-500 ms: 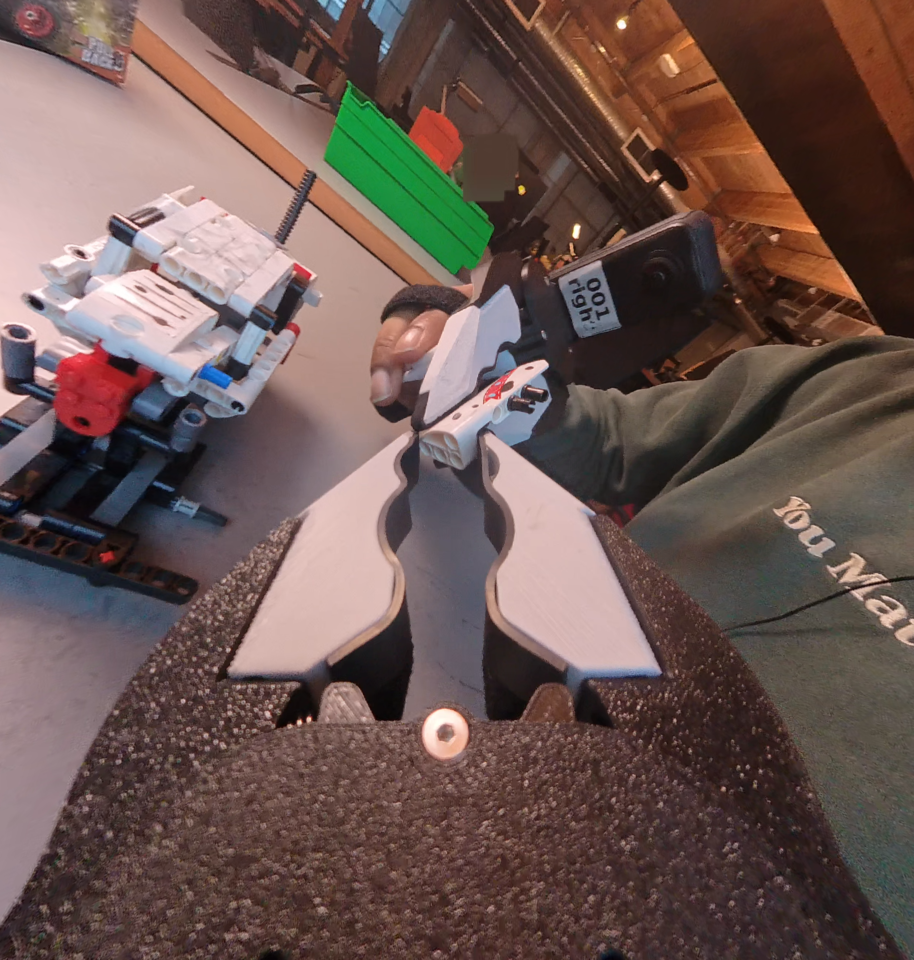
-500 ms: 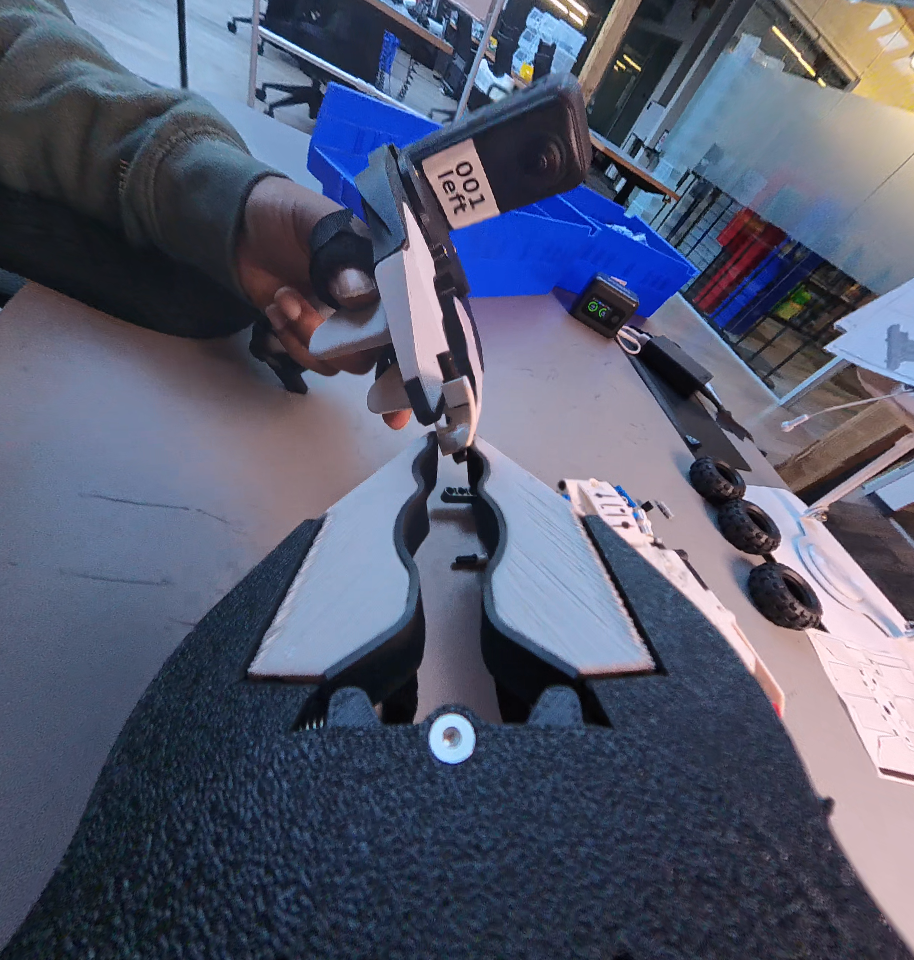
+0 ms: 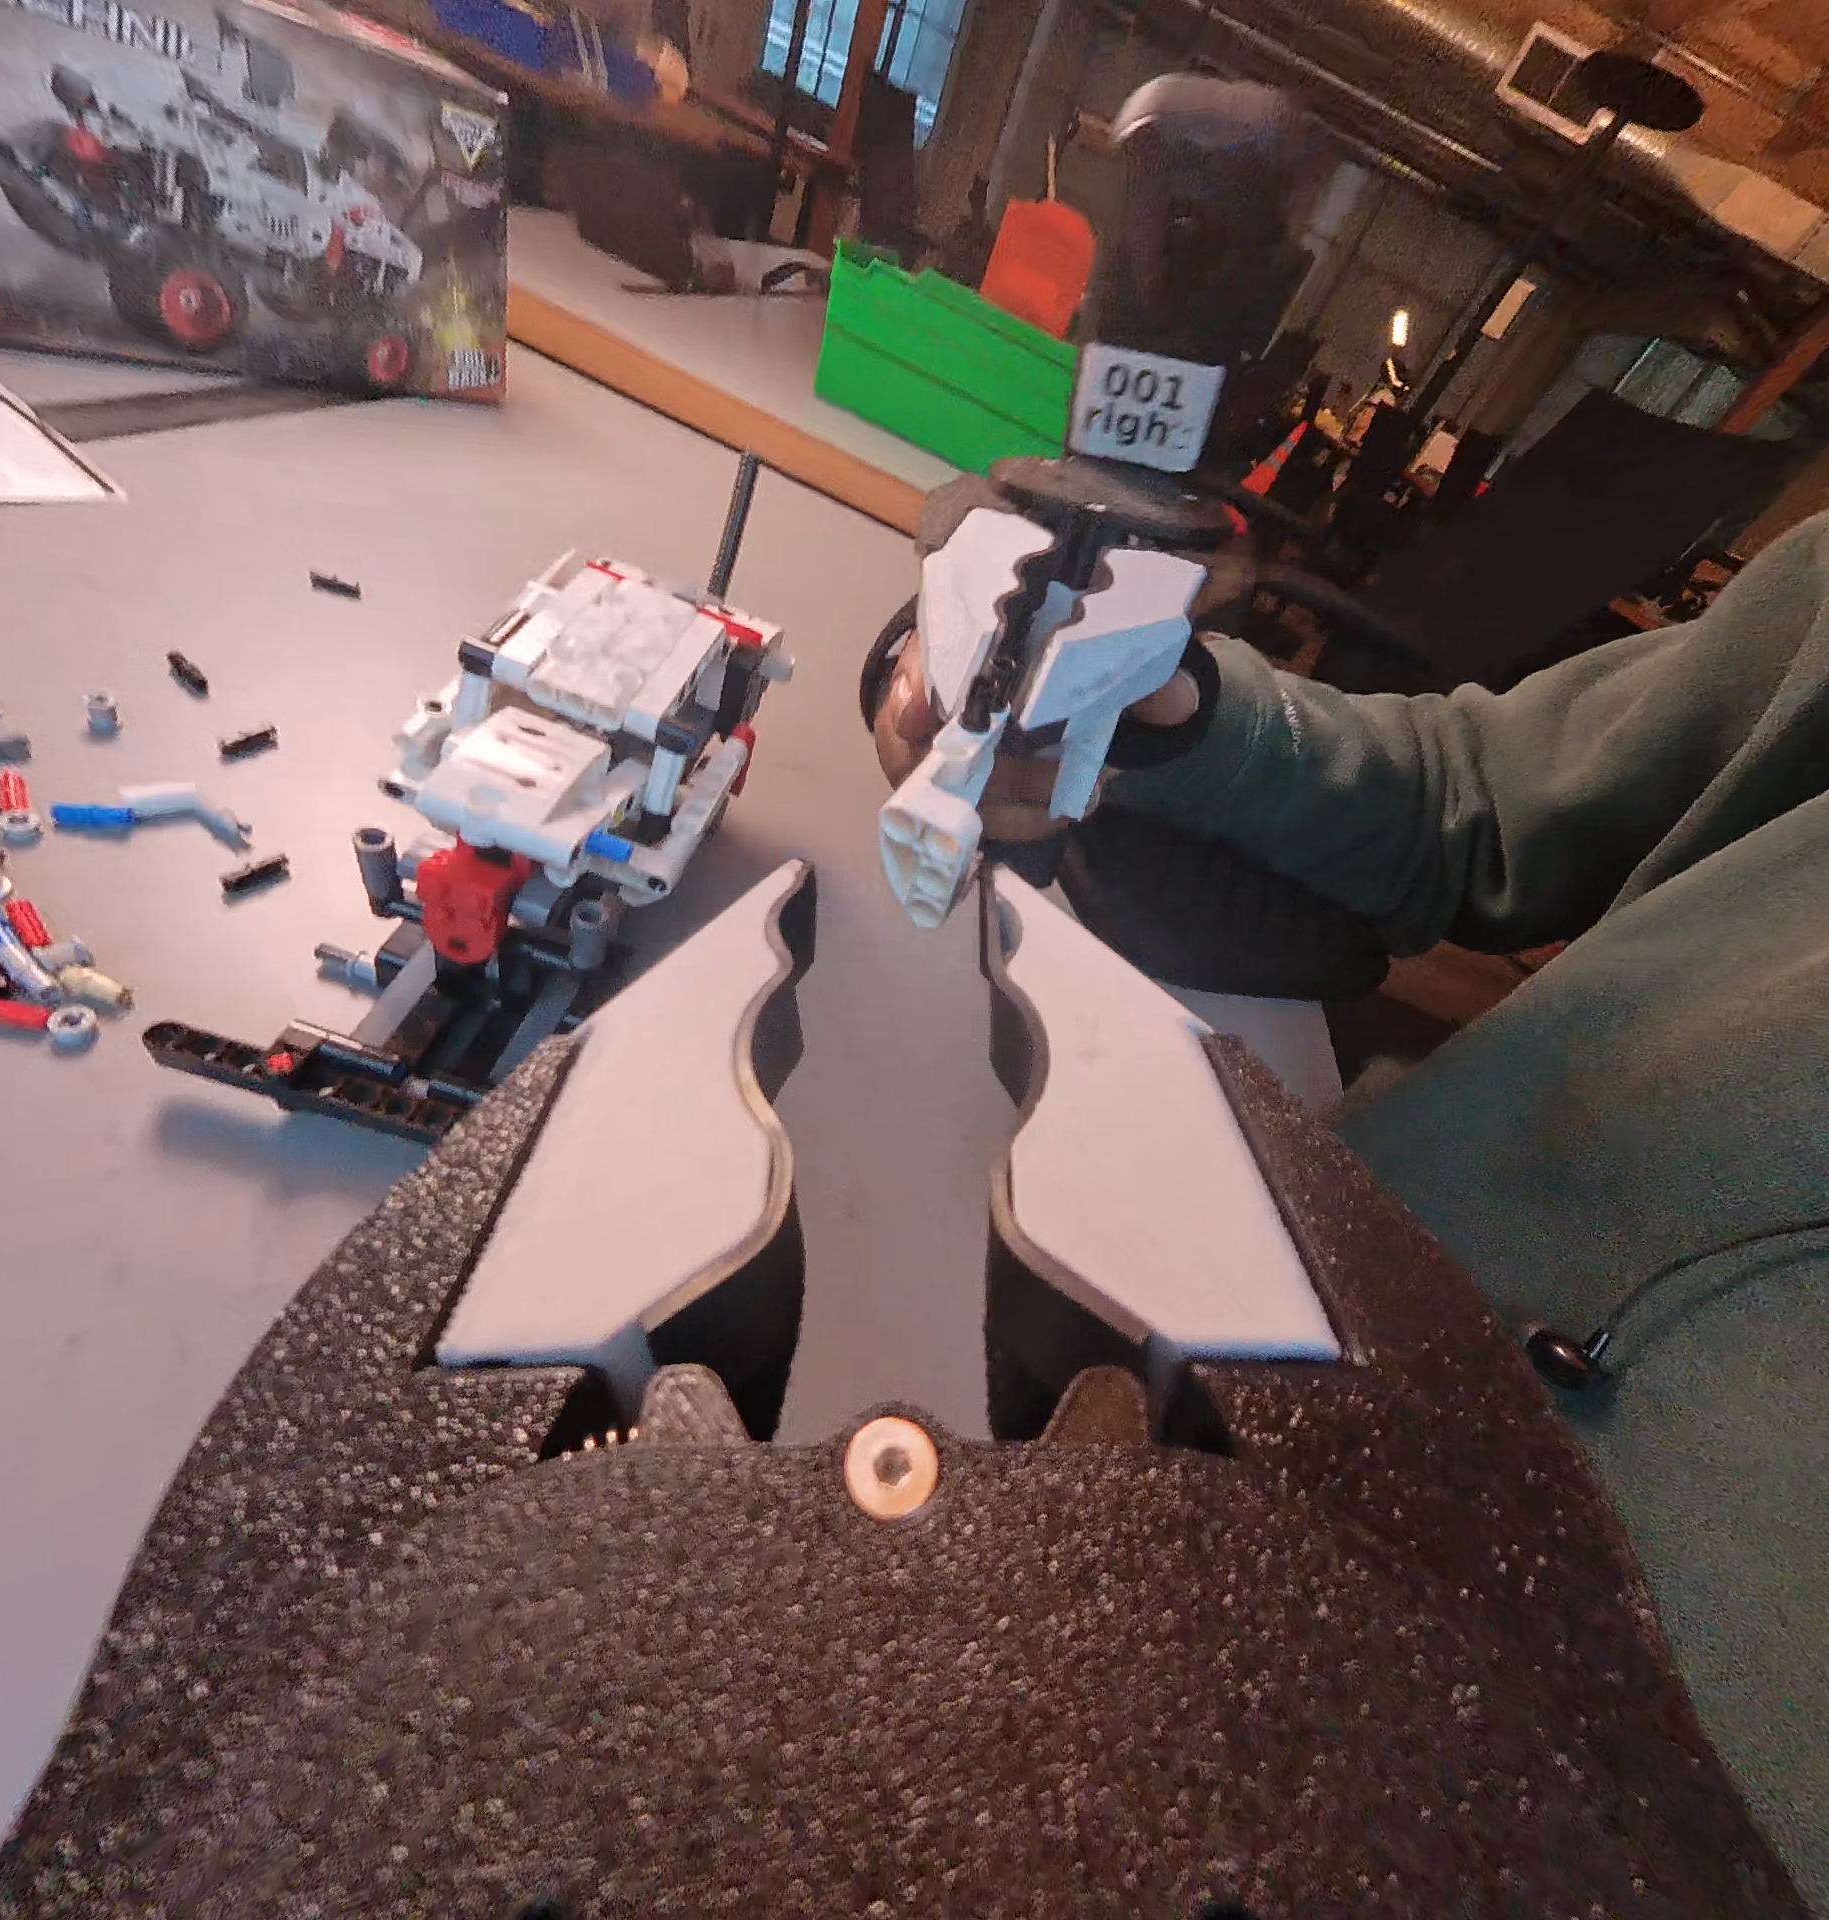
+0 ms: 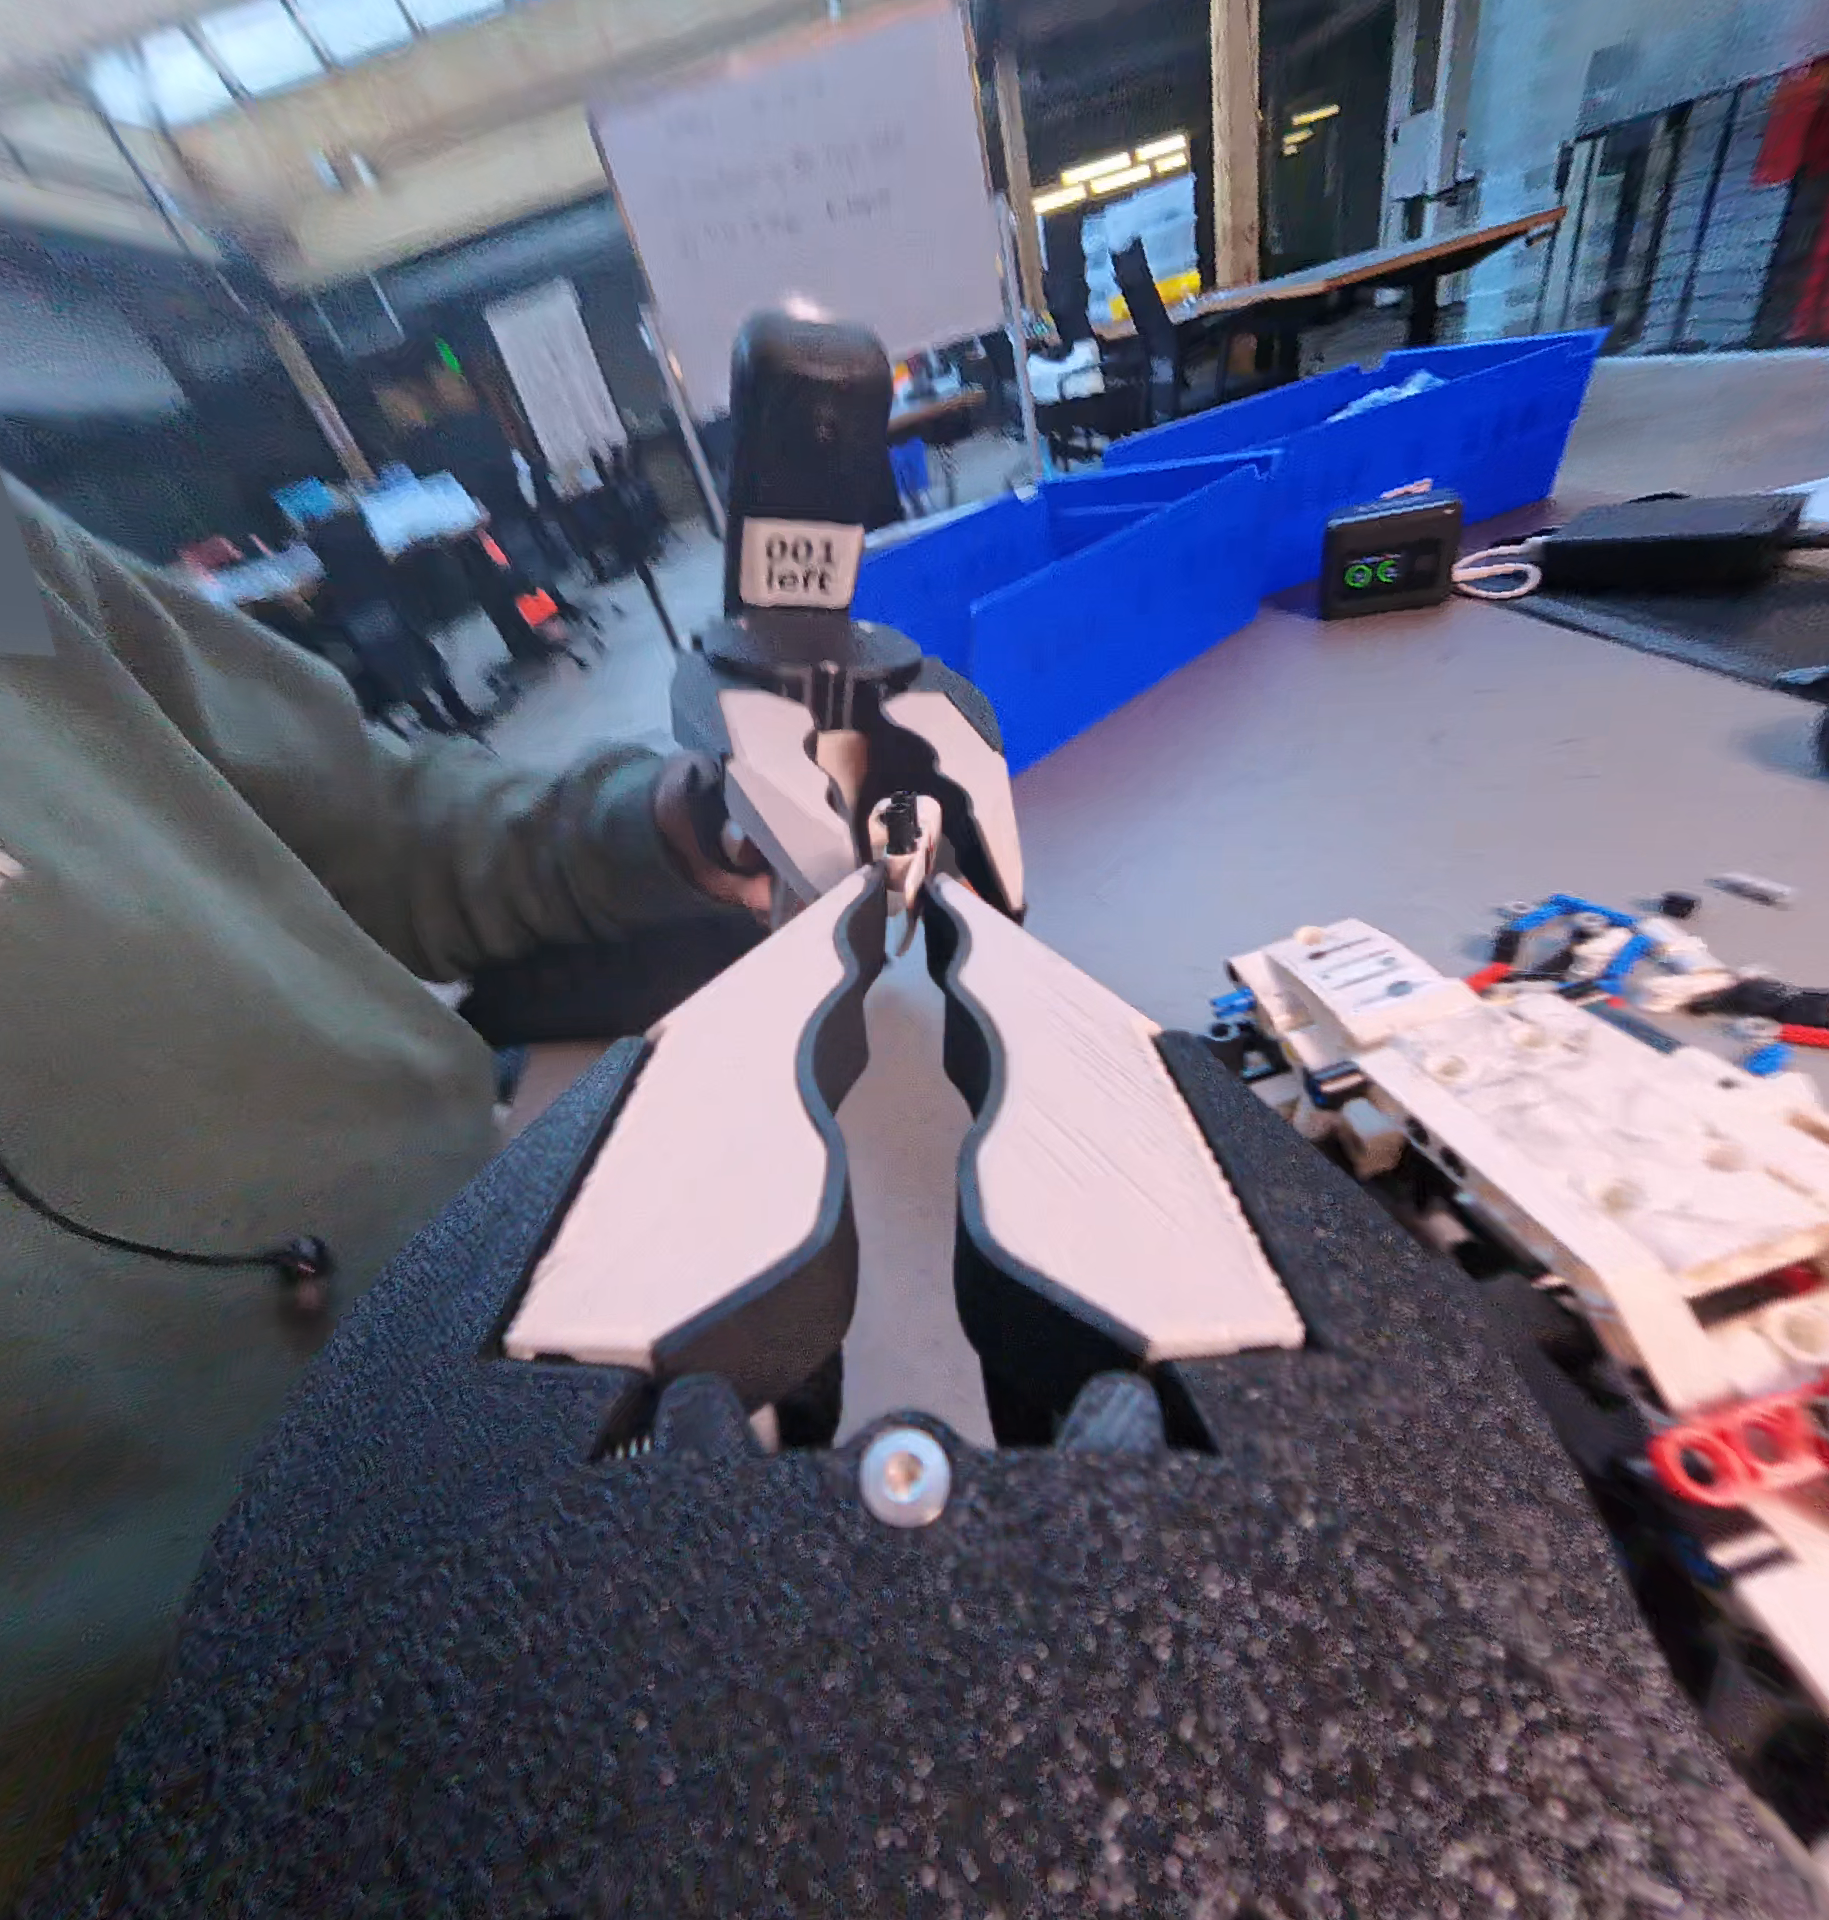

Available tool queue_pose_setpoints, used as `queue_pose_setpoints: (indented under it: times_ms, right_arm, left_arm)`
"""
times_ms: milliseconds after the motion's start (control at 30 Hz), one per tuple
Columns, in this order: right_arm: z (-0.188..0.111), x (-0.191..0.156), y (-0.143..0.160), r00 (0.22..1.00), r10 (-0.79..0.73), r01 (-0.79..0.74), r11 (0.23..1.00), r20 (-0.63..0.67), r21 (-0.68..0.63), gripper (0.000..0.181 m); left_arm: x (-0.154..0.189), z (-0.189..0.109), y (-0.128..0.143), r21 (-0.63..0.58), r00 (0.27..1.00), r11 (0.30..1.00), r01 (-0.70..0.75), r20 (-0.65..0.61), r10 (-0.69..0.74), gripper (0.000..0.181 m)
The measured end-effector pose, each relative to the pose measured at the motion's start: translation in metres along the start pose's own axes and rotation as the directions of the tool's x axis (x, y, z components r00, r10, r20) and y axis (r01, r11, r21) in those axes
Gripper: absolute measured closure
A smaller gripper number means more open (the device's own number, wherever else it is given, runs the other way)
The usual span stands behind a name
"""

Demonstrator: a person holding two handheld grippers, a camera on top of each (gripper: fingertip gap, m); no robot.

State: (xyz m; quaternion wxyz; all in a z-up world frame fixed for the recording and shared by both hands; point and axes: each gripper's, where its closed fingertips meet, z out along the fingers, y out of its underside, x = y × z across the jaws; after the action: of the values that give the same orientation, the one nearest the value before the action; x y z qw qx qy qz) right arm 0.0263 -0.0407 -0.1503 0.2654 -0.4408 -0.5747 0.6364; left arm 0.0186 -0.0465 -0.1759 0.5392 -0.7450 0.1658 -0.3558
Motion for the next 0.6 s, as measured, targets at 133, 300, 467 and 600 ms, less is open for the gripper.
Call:
queue_pose_setpoints:
  times_ms: [133, 300, 467, 600]
  right_arm:
    - [0.006, -0.010, -0.008, 0.974, 0.187, -0.198, 0.977, 0.126, 0.082, 0.176]
    - [0.013, -0.009, 0.007, 0.982, 0.157, -0.159, 0.987, 0.108, 0.017, 0.175]
    - [0.008, -0.005, 0.018, 0.999, 0.014, -0.010, 0.997, 0.045, -0.082, 0.167]
    - [0.008, -0.007, 0.026, 0.999, -0.022, 0.028, 0.991, 0.049, -0.131, 0.173]
  left_arm:
    - [0.019, -0.002, -0.018, 0.113, 0.996, 0.992, -0.047, -0.069, 0.055, 0.154]
    - [0.018, -0.006, -0.016, 0.088, 0.995, 0.996, 0.011, -0.100, -0.003, 0.165]
    - [0.015, -0.004, -0.002, -0.011, 0.997, 0.999, -0.039, -0.066, 0.039, 0.165]
    - [0.015, 0.000, 0.011, -0.088, 0.994, 0.990, -0.106, -0.037, 0.103, 0.165]
